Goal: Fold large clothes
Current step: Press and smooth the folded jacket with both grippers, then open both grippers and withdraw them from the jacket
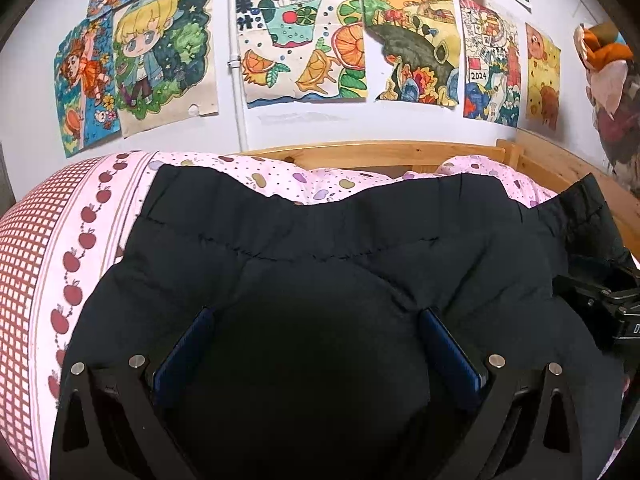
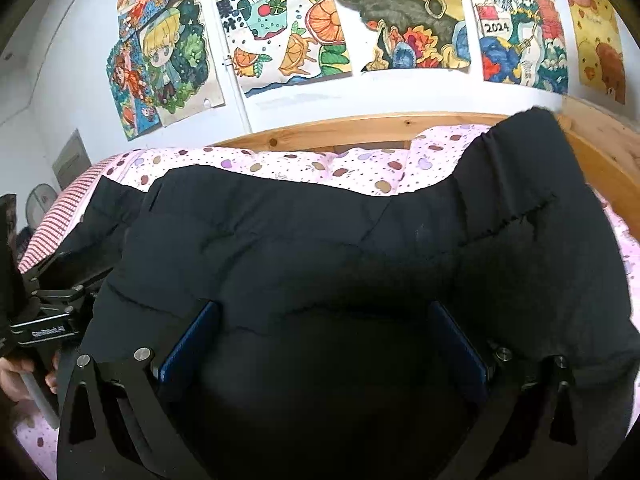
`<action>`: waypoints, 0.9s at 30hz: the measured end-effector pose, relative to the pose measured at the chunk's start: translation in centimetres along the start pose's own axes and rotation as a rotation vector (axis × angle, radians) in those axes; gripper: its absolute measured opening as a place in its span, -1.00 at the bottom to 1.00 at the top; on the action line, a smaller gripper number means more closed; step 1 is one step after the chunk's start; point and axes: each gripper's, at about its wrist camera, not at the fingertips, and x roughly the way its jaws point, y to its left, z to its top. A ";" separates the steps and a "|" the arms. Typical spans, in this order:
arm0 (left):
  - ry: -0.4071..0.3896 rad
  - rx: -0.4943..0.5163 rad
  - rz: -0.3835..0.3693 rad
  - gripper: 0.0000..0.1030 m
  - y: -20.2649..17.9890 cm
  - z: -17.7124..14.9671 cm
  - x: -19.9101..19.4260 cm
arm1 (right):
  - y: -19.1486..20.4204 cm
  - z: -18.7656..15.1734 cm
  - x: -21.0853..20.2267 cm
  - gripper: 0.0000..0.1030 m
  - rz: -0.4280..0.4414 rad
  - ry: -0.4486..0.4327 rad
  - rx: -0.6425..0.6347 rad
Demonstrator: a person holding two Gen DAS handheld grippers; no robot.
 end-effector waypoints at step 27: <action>-0.018 -0.184 0.147 1.00 9.7 0.8 -6.3 | 5.3 2.1 -10.8 0.97 -0.294 -0.209 -0.281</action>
